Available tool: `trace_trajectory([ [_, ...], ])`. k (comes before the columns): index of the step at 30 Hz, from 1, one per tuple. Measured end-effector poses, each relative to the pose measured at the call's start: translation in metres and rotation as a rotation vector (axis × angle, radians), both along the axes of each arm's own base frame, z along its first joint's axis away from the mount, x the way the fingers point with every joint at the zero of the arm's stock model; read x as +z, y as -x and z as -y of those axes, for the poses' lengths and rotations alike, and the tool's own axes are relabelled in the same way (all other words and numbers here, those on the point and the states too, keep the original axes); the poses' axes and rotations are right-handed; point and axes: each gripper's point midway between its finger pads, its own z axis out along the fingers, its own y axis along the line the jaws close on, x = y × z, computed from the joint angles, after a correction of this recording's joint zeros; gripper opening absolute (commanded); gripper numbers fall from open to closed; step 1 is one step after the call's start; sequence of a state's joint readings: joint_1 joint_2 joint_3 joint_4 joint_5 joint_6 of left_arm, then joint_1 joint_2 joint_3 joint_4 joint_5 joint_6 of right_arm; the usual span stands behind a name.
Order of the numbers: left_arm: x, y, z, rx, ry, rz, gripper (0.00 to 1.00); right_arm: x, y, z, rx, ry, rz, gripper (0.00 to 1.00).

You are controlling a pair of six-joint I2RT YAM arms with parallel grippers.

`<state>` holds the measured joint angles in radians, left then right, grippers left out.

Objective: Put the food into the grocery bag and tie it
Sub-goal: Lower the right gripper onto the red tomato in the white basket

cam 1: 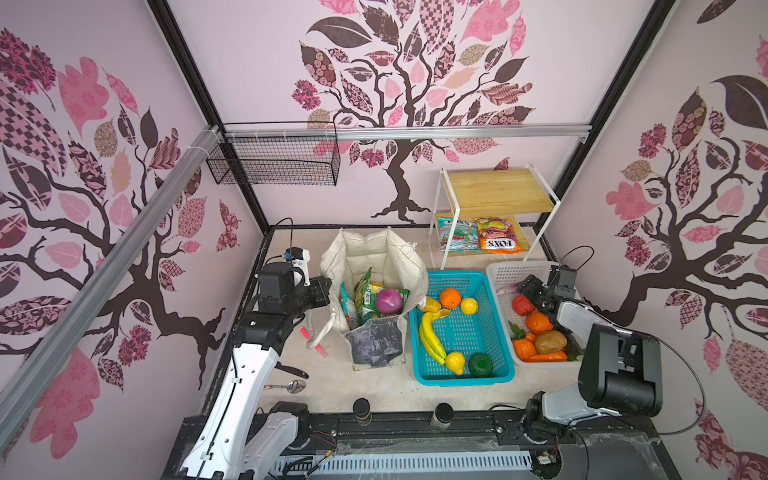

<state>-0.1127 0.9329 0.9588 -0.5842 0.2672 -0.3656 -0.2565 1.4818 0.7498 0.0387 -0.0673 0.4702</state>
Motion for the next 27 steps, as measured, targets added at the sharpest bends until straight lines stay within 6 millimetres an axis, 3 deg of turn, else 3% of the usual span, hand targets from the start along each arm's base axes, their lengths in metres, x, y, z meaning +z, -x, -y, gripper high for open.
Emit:
trace_trajectory([
  [5,0.0,0.0,0.0,0.0,0.0,0.0,0.0,0.011,0.005,-0.014,0.039,0.046,-0.011,0.79],
  [10,0.0,0.0,0.0,0.0,0.0,0.0,0.0,0.03,0.007,-0.015,0.038,0.08,0.027,0.77],
  [20,0.0,0.0,0.0,0.0,0.0,0.0,0.0,0.026,0.008,-0.028,0.081,0.08,0.012,0.8],
  [27,0.001,0.0,0.0,0.0,0.0,0.002,0.0,0.012,0.012,-0.044,0.13,0.005,-0.009,0.8],
])
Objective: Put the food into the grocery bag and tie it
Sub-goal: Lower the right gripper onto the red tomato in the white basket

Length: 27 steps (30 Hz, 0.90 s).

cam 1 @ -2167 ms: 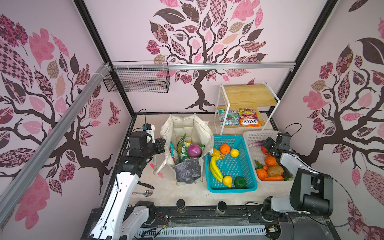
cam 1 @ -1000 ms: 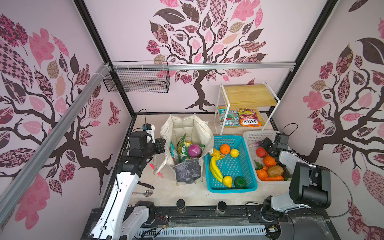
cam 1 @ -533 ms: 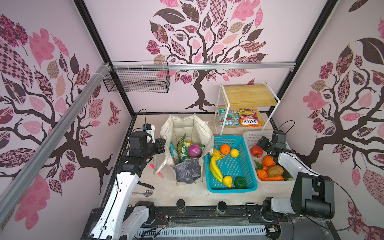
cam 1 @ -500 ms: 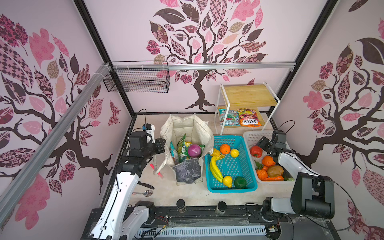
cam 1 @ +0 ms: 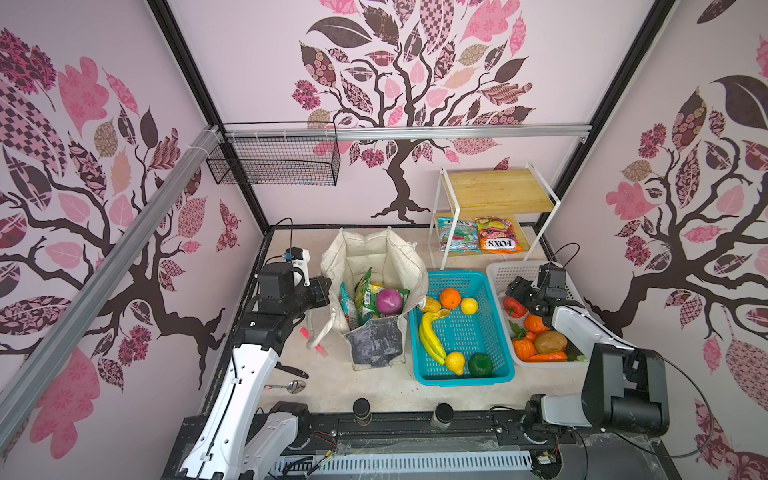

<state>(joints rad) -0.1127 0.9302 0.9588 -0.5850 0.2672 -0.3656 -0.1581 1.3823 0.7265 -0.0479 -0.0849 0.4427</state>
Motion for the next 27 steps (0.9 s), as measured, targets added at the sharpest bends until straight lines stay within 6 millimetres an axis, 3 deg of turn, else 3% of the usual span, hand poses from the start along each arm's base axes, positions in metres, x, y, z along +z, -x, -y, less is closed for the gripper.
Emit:
trace_trajectory([
  [8,0.0,0.0,0.0,0.0,0.0,0.0,0.0,-0.03,0.005,-0.009,0.007,-0.068,-0.078,0.81],
  [18,0.0,0.0,0.0,0.001,0.0,0.002,0.0,-0.051,0.003,-0.013,0.005,-0.116,-0.117,0.86],
  [27,0.001,0.002,-0.001,0.002,-0.001,0.002,0.0,-0.053,0.001,-0.017,0.011,-0.141,-0.115,0.75],
])
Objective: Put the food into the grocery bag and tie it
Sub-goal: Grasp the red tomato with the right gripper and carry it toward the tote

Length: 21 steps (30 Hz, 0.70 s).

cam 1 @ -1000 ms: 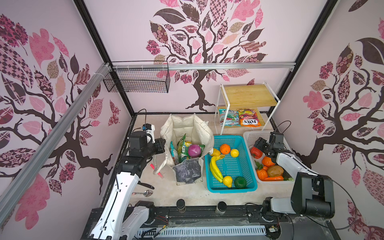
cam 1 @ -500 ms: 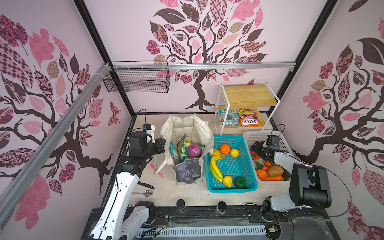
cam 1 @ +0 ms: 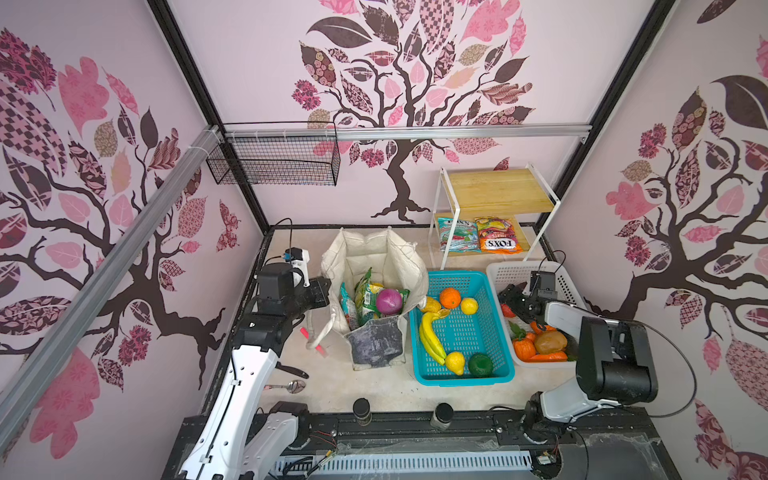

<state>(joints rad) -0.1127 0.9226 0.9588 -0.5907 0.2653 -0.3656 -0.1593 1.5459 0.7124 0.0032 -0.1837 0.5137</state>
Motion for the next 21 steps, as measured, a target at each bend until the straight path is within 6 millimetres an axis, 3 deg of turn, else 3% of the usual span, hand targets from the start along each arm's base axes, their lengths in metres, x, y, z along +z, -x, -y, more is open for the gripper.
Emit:
trace_trajectory([
  [6,0.0,0.0,0.0,0.002,-0.001,-0.001,0.0,0.008,0.002,0.0,-0.002,0.0,0.012,0.73],
  [15,0.0,0.0,0.0,0.002,-0.001,-0.001,0.0,0.07,0.001,0.001,-0.007,0.031,0.172,0.73],
  [21,0.0,0.0,0.0,0.002,-0.001,-0.001,0.0,0.09,0.01,-0.003,0.004,0.028,0.203,0.73],
])
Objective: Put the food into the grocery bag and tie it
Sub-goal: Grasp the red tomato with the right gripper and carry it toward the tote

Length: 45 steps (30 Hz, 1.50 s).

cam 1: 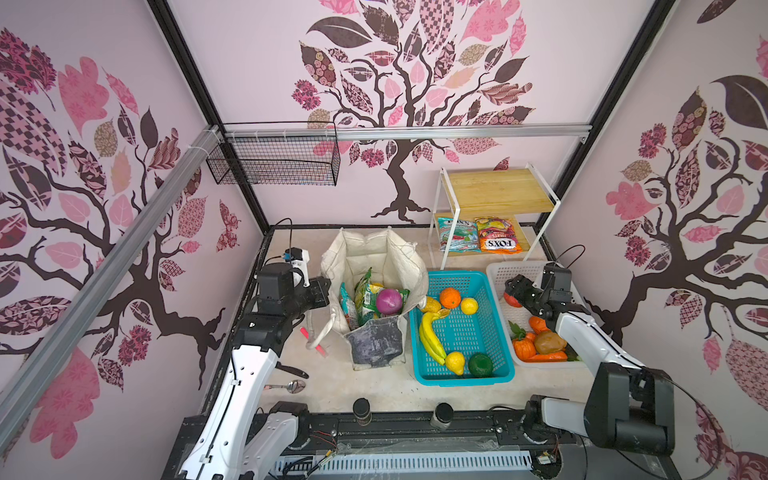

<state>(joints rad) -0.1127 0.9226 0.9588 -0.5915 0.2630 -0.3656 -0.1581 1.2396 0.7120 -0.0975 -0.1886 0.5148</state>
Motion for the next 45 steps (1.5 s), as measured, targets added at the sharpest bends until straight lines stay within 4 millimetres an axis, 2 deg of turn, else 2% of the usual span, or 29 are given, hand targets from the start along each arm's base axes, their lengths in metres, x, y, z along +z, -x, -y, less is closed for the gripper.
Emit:
trace_trajectory([
  [4,0.0,0.0,0.0,0.0,0.0,0.0,0.0,0.027,0.01,-0.007,0.029,0.0,0.061,0.72],
  [11,0.0,0.0,0.0,-0.001,0.0,0.0,0.0,0.091,0.022,-0.024,0.103,-0.014,0.185,0.72],
  [15,0.0,0.0,0.0,-0.001,0.0,0.0,0.0,0.126,0.026,-0.043,0.161,-0.032,0.255,0.71],
  [18,0.0,0.0,0.0,-0.001,0.0,0.0,0.0,0.146,0.028,-0.068,0.222,-0.059,0.29,0.71],
  [21,0.0,0.0,0.0,-0.001,0.0,0.0,0.0,0.164,0.031,-0.11,0.322,-0.073,0.308,0.71],
  [26,0.0,0.0,0.0,-0.001,0.0,0.0,0.0,0.19,0.037,-0.192,0.502,-0.064,0.33,0.72],
  [30,0.0,0.0,0.0,-0.001,0.0,0.0,0.0,0.195,0.043,-0.251,0.614,-0.058,0.324,0.72],
  [34,0.0,0.0,0.0,-0.001,0.0,-0.001,0.0,0.193,0.04,-0.309,0.704,-0.047,0.303,0.72],
  [39,0.0,0.0,0.0,-0.002,0.001,-0.001,0.0,0.182,0.034,-0.369,0.779,0.012,0.281,0.74],
  [41,0.0,0.0,0.001,-0.007,0.004,0.001,0.0,0.174,0.035,-0.396,0.818,0.051,0.271,0.74],
  [45,0.001,0.0,0.002,-0.01,0.007,0.003,0.0,0.149,0.04,-0.436,0.885,0.106,0.229,0.74],
])
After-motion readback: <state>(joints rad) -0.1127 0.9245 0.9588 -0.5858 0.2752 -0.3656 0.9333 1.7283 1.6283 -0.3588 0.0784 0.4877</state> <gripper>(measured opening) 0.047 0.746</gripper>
